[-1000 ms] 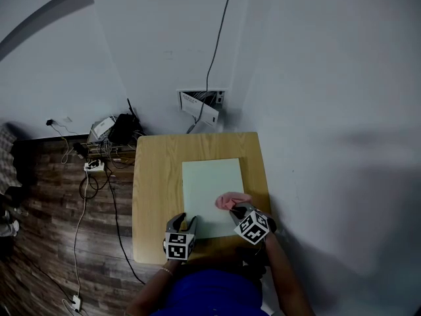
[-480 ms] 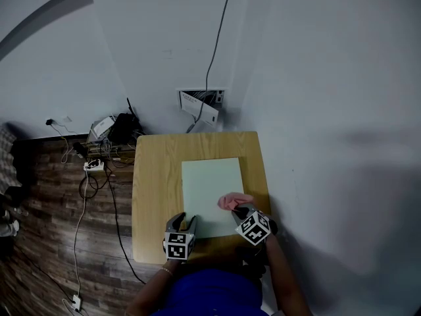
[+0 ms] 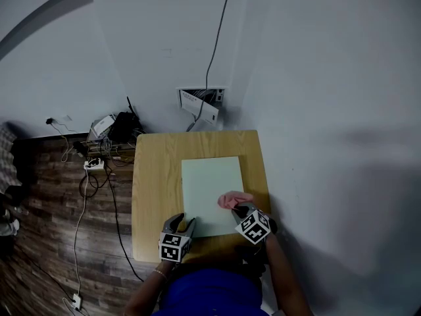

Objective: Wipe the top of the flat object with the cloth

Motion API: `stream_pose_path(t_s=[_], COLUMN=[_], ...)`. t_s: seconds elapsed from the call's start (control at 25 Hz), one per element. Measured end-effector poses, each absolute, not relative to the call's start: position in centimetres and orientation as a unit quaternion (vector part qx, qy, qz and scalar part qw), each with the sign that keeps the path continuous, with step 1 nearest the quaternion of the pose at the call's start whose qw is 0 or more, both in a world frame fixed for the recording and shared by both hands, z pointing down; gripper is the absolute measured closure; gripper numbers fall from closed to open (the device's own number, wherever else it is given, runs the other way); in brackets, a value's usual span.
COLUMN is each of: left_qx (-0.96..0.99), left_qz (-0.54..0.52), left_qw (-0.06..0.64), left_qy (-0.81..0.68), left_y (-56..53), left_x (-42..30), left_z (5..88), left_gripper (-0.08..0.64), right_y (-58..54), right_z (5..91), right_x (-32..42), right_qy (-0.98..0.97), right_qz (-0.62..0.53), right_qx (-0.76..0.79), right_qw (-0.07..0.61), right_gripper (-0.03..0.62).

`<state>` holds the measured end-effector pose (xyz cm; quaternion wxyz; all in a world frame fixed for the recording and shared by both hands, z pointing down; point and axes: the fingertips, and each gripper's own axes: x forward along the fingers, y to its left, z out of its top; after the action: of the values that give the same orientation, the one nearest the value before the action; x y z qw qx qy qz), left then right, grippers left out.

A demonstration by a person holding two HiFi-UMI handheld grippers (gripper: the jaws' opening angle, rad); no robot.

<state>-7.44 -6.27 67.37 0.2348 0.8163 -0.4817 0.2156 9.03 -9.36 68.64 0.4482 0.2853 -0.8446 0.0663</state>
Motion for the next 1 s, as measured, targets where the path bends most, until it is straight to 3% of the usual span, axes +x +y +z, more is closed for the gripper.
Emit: stream_pose_path(t_s=[0.56,0.72,1.0], left_qx=[0.873,0.874,0.865], left_qz=[0.270,0.296,0.300], left_qw=[0.180,0.151,0.165], left_qy=[-0.364,-0.355,-0.366], left_y=[-1.6,-1.6,-1.6], left_x=[-5.2,-5.3,-5.5], left_z=[67.5,68.1,68.2], left_gripper=[0.261,0.261,0.265], right_y=[-9.2,-9.3,-9.4], right_z=[68.6,68.6,68.2], right_x=[9.0,8.9,9.0], right_qy=[-0.842,-0.841,-0.840], right_qz=[0.073,0.075,0.079], right_qx=[0.303,0.307,0.314], right_qw=[0.440,0.438,0.436], right_gripper=[0.580,0.581,0.581])
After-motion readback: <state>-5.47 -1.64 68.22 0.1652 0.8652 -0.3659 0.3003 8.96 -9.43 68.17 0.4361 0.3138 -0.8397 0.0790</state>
